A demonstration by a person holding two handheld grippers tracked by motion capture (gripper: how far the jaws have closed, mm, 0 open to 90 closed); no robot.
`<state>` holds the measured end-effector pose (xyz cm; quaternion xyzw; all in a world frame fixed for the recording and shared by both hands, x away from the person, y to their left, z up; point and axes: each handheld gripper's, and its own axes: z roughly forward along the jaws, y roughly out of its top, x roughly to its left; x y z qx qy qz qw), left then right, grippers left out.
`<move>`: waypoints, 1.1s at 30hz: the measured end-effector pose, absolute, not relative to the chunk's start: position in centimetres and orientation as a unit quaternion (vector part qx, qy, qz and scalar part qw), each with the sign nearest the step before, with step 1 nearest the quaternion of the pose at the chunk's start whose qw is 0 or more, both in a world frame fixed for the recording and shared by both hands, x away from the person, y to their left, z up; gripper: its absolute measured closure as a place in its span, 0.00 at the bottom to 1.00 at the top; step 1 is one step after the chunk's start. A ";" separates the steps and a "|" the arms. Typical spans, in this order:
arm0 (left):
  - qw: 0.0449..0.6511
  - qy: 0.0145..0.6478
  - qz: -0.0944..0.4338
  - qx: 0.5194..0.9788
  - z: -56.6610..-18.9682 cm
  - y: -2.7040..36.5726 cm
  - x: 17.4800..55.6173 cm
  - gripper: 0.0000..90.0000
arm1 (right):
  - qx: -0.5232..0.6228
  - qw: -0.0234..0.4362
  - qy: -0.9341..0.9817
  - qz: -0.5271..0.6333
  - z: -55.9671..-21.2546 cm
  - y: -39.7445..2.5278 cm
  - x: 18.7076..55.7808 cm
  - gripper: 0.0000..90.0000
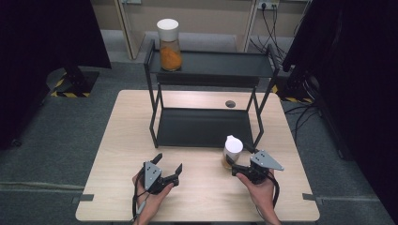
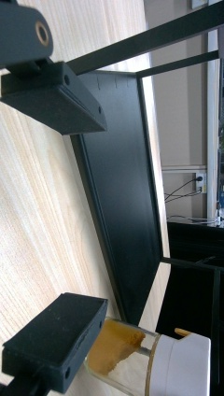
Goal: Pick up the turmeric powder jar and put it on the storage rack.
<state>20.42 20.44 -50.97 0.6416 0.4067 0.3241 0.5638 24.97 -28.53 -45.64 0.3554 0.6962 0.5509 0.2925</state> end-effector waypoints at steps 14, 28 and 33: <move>0.564 0.406 0.324 0.642 -51.0 20.4 20.4 0.14 | 0.365 0.300 0.701 0.534 -46.1 -26.6 26.0 0.31; 0.563 0.406 0.326 0.642 -51.0 20.4 20.4 0.14 | 0.369 0.313 0.671 0.561 -45.5 -27.7 24.9 0.34; 0.564 0.408 0.324 0.641 -51.0 20.5 20.4 0.14 | 0.360 0.332 0.653 0.578 -44.1 -28.4 24.1 0.34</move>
